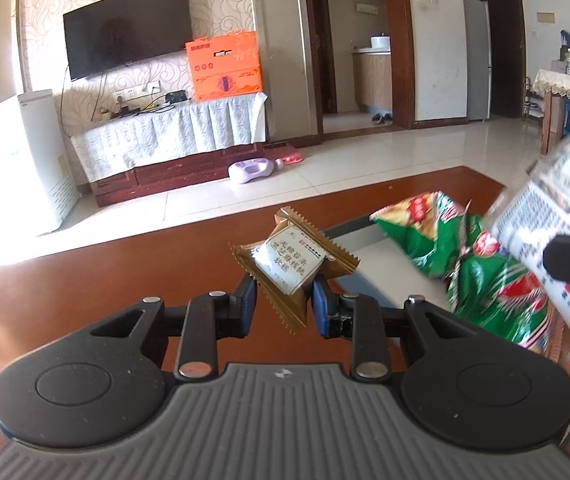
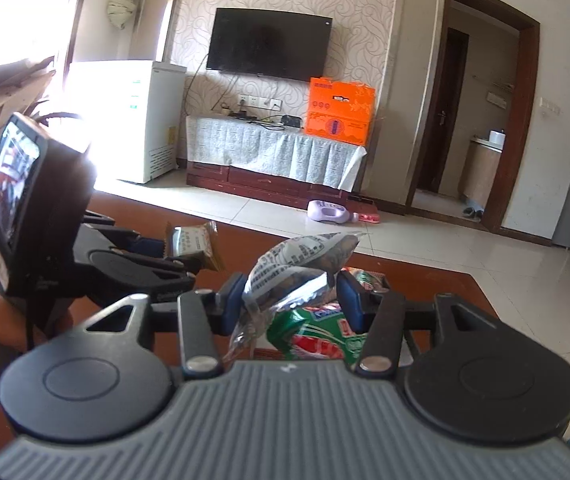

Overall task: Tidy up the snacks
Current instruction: 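Carry the chocolate and clear packet over the grey tray with both tools, then open left tool releasing chocolate in tray while right tool releases clear packet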

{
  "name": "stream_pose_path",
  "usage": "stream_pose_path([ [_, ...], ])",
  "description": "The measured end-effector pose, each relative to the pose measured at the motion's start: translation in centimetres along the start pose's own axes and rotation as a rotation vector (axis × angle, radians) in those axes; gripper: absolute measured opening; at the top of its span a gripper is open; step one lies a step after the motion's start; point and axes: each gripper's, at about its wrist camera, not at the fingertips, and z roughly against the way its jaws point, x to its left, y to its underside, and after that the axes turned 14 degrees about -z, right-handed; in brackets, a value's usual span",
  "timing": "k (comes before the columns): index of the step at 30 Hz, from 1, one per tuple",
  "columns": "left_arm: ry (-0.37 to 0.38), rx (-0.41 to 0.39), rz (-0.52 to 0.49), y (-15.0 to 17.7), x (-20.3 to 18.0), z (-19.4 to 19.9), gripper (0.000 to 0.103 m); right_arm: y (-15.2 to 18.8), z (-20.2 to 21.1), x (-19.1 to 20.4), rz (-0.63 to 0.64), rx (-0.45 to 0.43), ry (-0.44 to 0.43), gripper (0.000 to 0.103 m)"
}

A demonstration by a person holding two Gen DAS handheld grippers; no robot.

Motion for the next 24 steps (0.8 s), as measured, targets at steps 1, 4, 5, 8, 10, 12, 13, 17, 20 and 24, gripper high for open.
stream_pose_path([
  [1,0.005,-0.004,0.0,-0.3,-0.3,-0.2,0.034,0.1,0.0,-0.4,-0.006,0.001,0.007,0.053],
  [4,0.014,-0.013,0.0,-1.2,-1.0,-0.9,0.034,0.5,0.3,-1.6,-0.031,0.007,0.022,0.052],
  [5,0.019,-0.017,0.0,-1.4,-1.3,-1.1,0.034,0.4,0.3,-2.0,-0.039,0.007,0.025,0.051],
  [8,0.041,-0.022,0.005,-2.3,-2.4,-1.9,0.034,0.6,0.0,-3.1,-0.053,0.016,0.042,0.049],
  [10,0.064,-0.016,0.006,-2.8,-3.4,-2.9,0.034,1.0,-0.6,-3.7,-0.069,0.037,0.05,0.049],
  [12,0.075,-0.008,-0.014,-2.8,-4.3,-4.0,0.034,1.5,-1.5,-4.4,-0.093,0.068,0.051,0.048],
  [13,0.081,-0.005,-0.025,-2.9,-4.8,-4.5,0.034,1.7,-1.8,-4.6,-0.107,0.081,0.048,0.048],
  [17,0.107,-0.014,-0.027,-3.5,-6.1,-6.4,0.034,2.0,-2.3,-4.9,-0.118,0.098,0.054,0.048],
  [20,0.134,-0.021,-0.02,-4.0,-6.8,-7.8,0.034,2.0,-2.8,-4.8,-0.108,0.109,0.065,0.048],
  [24,0.16,-0.02,0.007,-4.0,-7.4,-9.6,0.035,2.0,-3.6,-4.5,-0.086,0.113,0.09,0.048],
])
